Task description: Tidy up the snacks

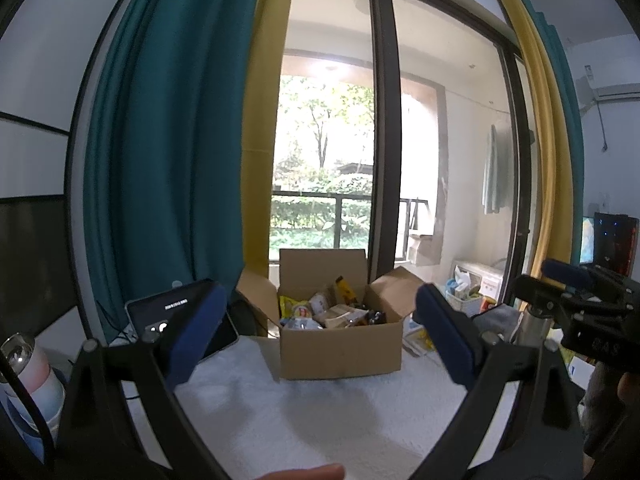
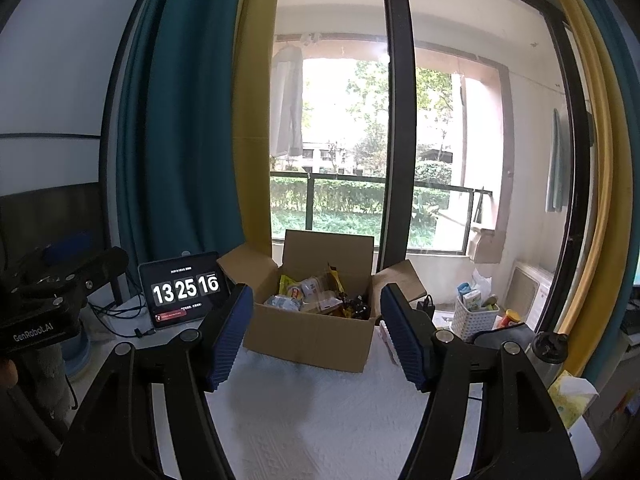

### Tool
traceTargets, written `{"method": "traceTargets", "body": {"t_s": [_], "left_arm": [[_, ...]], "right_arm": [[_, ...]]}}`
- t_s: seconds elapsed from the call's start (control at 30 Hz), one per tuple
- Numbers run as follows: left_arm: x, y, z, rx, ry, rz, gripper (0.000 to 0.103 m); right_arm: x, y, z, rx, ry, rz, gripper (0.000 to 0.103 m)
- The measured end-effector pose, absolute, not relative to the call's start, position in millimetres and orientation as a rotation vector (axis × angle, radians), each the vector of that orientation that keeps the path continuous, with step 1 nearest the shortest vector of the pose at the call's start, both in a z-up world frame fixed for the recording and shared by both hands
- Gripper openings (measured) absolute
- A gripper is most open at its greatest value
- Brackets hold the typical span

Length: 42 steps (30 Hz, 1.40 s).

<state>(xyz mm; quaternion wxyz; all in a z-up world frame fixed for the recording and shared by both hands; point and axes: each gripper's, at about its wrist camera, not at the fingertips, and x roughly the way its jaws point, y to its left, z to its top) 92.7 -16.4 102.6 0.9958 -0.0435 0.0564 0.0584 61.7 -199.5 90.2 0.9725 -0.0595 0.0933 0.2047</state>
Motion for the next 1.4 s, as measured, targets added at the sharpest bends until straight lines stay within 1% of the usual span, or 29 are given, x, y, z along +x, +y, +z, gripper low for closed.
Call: {"method": "traceTargets", "body": {"t_s": [1.4], "left_arm": [[100.1,-19.5,97.6,-0.097,0.137,0.124,0.097]], "right_arm": [[77.0,-203.4,84.2,-0.118,0.228,0.423,0.069]]}}
